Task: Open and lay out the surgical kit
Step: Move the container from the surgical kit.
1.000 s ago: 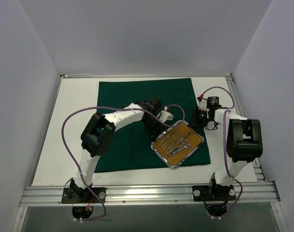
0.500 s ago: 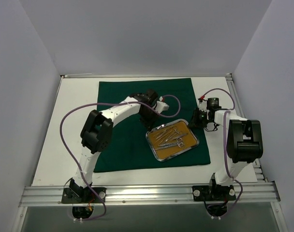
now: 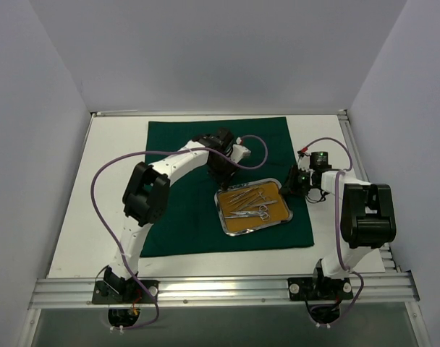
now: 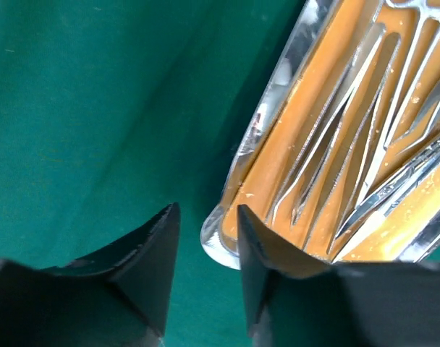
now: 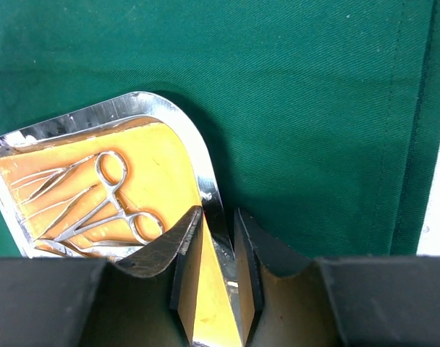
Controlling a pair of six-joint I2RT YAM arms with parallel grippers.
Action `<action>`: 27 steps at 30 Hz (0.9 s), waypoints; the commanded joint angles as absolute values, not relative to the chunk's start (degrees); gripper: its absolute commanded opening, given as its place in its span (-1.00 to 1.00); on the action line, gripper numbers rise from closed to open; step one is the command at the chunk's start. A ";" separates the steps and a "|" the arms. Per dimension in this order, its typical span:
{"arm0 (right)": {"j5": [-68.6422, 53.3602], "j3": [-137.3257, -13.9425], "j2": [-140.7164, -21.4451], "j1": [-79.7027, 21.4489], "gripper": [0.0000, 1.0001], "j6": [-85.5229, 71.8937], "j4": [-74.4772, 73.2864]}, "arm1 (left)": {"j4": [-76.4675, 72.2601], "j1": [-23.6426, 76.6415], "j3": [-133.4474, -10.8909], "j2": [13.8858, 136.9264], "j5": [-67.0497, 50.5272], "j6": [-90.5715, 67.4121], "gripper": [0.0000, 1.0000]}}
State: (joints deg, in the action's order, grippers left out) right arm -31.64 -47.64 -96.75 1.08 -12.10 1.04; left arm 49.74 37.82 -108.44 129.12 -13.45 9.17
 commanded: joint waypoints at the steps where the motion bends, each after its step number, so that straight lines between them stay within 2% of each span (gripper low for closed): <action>1: -32.17 -45.53 -95.45 0.35 -0.57 -12.74 -2.46 | 48.25 35.86 -111.45 125.96 -13.71 8.09 -0.03; 7: -31.82 -44.56 -94.13 -1.14 -0.58 -13.53 -2.29 | 46.77 34.02 -105.48 118.76 -14.59 4.66 0.03; 11: -30.59 -45.00 -92.64 -1.06 -0.87 -13.97 -3.42 | 45.79 34.01 -99.50 115.32 -16.16 2.29 0.02; 14: -29.97 -44.74 -91.85 -1.05 -0.99 -14.24 -4.39 | 45.88 34.10 -96.34 114.44 -18.01 1.41 0.02; 27: -29.53 -41.66 -88.60 -0.62 -1.00 -16.26 -2.99 | 42.98 34.72 -90.88 116.72 -18.19 -1.58 0.03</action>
